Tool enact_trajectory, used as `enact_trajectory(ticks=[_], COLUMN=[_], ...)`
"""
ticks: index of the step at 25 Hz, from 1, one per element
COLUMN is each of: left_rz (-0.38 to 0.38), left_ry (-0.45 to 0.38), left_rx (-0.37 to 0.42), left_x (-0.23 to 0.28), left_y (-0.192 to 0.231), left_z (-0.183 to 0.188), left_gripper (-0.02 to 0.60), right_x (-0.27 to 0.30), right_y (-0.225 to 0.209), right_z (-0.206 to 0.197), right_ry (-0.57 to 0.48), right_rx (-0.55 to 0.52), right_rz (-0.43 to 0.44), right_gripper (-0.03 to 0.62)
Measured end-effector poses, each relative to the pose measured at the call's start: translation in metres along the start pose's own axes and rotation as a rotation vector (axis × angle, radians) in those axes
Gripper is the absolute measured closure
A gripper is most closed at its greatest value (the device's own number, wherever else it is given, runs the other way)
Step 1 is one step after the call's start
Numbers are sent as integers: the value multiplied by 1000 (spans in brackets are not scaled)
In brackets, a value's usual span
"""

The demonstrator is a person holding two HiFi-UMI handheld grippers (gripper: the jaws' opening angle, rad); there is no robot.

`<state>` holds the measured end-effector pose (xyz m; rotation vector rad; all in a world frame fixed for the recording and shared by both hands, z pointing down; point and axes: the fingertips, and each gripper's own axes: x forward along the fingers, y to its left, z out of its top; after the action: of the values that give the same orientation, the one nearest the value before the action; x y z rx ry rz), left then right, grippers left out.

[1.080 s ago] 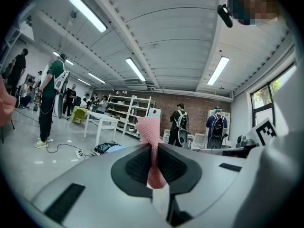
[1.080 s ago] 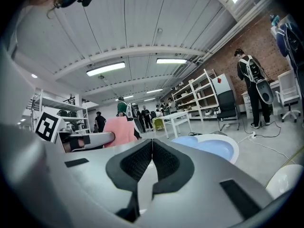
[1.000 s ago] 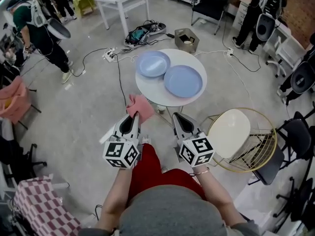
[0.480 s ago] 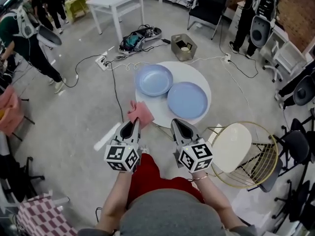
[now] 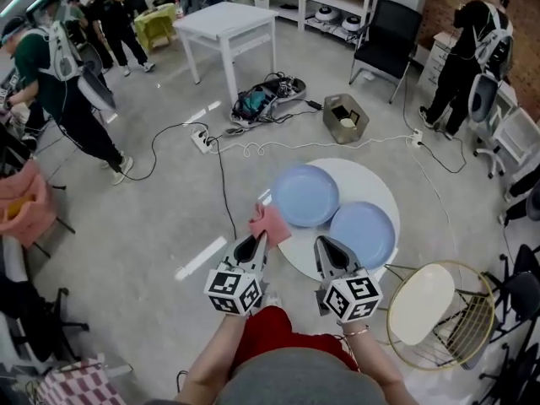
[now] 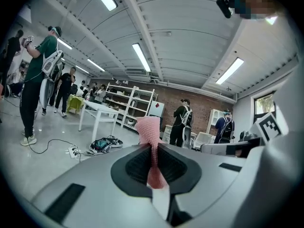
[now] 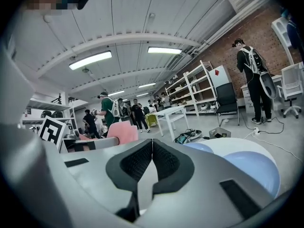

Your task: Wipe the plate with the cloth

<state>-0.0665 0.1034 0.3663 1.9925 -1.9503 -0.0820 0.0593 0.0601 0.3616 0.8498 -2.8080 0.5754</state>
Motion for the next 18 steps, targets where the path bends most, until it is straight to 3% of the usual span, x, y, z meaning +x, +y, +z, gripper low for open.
enact_trajectory(ticks=[9, 18], left_rz=[-71, -119], left_ry=[27, 91], left_rx=[3, -14], left_x=[51, 79], left_y=[50, 64], left_z=[20, 5], left_gripper=[548, 548], right_x=[70, 86], right_y=[-11, -28], right_z=[9, 0], right_ry=[7, 38], right_rx=[31, 59], right_rz=[-67, -140], right_gripper=[565, 565])
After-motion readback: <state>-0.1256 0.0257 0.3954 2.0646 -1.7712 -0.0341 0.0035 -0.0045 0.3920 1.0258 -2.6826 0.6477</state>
